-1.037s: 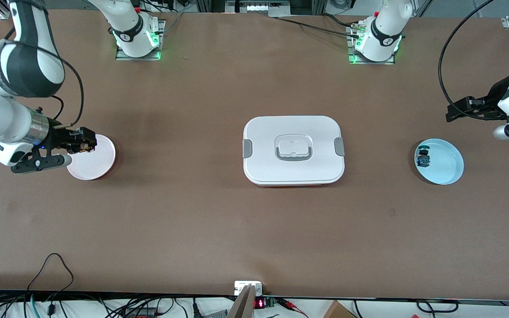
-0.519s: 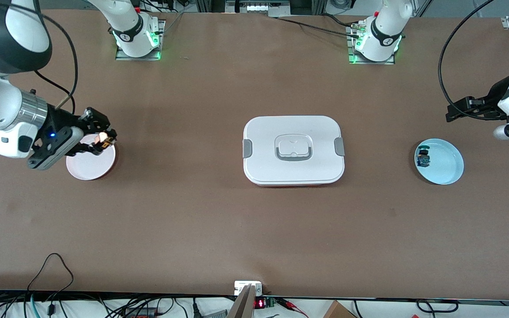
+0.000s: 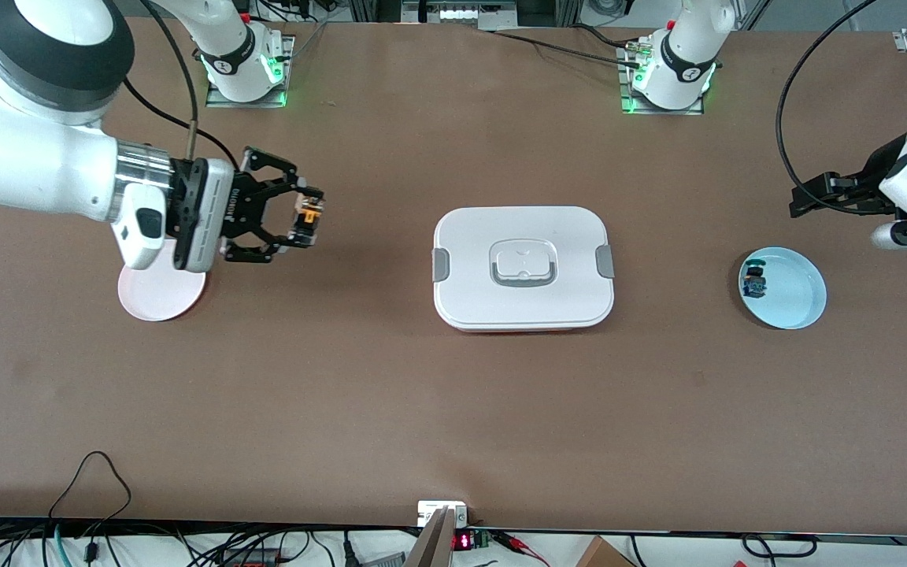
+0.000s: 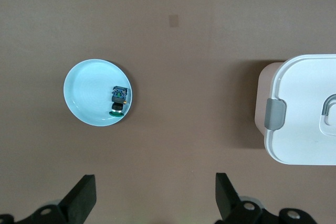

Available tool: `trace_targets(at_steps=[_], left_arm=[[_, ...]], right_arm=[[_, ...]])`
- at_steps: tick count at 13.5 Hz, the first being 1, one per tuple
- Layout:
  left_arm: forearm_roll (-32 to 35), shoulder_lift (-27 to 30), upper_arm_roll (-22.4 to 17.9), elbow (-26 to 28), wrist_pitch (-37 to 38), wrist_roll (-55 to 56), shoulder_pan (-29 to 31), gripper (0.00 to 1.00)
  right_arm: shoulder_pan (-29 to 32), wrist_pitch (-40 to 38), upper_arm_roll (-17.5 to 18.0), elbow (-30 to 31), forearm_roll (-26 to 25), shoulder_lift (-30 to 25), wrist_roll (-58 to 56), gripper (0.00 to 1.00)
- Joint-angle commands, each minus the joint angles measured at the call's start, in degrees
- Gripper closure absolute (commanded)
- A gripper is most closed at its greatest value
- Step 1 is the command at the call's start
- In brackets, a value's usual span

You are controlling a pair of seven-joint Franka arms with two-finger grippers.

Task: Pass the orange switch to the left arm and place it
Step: 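Carry the switch over the box with the right gripper while the left gripper approaches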

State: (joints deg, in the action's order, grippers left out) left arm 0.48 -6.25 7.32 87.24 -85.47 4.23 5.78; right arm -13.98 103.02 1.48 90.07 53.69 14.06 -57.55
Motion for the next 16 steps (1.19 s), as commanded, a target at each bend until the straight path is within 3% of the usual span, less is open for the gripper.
trace_targets(at_steps=[1, 4, 8, 11, 12, 14, 16], left_arm=[[0.3, -2.6, 0.5, -1.4, 0.7, -0.2, 0.4, 0.00], [-6.1, -2.7, 0.5, -2.4, 2.6, -0.5, -0.2, 0.00], [-32.8, -7.5, 0.4, -2.4, 6.5, 0.2, 0.0, 0.00], [-58.9, -12.7, 0.3, -0.6, 6.8, 7.8, 0.3, 0.00], [-64.3, -13.0, 0.4, -0.5, 5.3, 10.4, -0.5, 0.00], [-68.5, -13.0, 0.5, -0.7, 0.4, 11.3, -4.7, 0.00], [-72.4, -12.4, 0.5, -0.7, -5.3, 11.9, -9.1, 0.00]], right_arm=[[-2.0, 2.8, -0.7, -0.3, 9.6, 1.5, -11.6, 0.99], [-3.7, 7.4, -0.6, -0.2, 15.6, 3.6, -22.4, 0.99], [-7.5, 8.0, -0.7, 0.4, 30.6, 6.2, -36.9, 0.99], [-9.6, 8.1, -0.7, 0.7, 38.0, 7.3, -44.1, 0.99], [-10.1, 8.6, -0.7, 1.0, 39.9, 7.4, -45.0, 0.99], [-13.3, 13.9, -0.7, 0.9, 44.4, 8.6, -49.0, 0.99], [-16.7, 16.9, -0.7, 0.8, 53.5, 10.8, -53.9, 0.99]])
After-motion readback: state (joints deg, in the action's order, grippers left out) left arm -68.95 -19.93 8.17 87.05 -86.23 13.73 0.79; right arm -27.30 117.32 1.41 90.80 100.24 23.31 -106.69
